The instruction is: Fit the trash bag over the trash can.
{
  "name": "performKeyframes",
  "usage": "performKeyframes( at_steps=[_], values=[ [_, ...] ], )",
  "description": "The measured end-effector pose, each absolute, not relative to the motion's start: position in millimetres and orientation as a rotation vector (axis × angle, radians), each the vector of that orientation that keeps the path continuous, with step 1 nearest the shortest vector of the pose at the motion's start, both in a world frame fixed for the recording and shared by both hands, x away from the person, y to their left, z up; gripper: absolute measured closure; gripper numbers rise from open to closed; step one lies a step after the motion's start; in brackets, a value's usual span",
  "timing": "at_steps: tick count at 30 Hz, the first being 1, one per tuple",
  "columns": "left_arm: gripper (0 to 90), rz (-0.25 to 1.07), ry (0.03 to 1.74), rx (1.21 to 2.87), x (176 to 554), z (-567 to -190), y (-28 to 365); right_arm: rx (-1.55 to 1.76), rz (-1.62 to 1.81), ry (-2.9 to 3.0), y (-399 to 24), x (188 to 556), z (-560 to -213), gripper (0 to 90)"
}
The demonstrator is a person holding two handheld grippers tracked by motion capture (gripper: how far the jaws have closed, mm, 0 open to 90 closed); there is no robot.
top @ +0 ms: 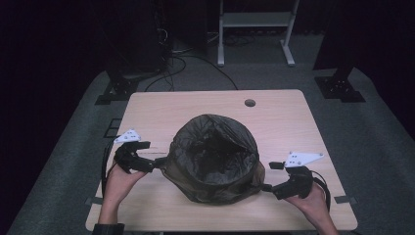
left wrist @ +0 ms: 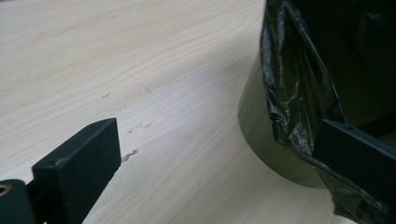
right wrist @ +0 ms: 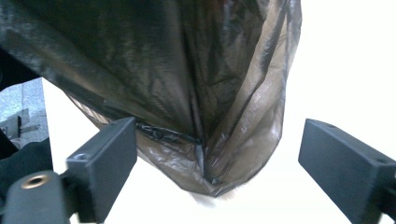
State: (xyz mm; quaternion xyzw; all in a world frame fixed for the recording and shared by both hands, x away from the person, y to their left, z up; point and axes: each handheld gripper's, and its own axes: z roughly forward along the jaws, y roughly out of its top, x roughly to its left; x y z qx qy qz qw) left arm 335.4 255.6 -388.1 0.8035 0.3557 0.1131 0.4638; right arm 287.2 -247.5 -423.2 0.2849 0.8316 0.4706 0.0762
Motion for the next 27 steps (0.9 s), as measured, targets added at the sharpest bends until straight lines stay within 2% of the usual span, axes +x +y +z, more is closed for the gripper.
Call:
performKeyframes(
  at_steps=[9,15,20,27],
  values=[
    [0.0,0.315,0.870,1.893,316,-389,280,0.842,1.420,2.473,-249,287,-416,9.9],
    [0.0,0.311,0.907,1.876,312,-403,296,0.838,1.428,2.466,-250,286,-411,9.9],
    [0.0,0.311,0.924,1.788,309,-412,303,0.827,1.430,2.456,-251,285,-406,9.9],
    [0.0,0.318,0.898,1.723,316,-395,300,0.822,1.425,2.452,-251,285,-403,9.9]
  ],
)
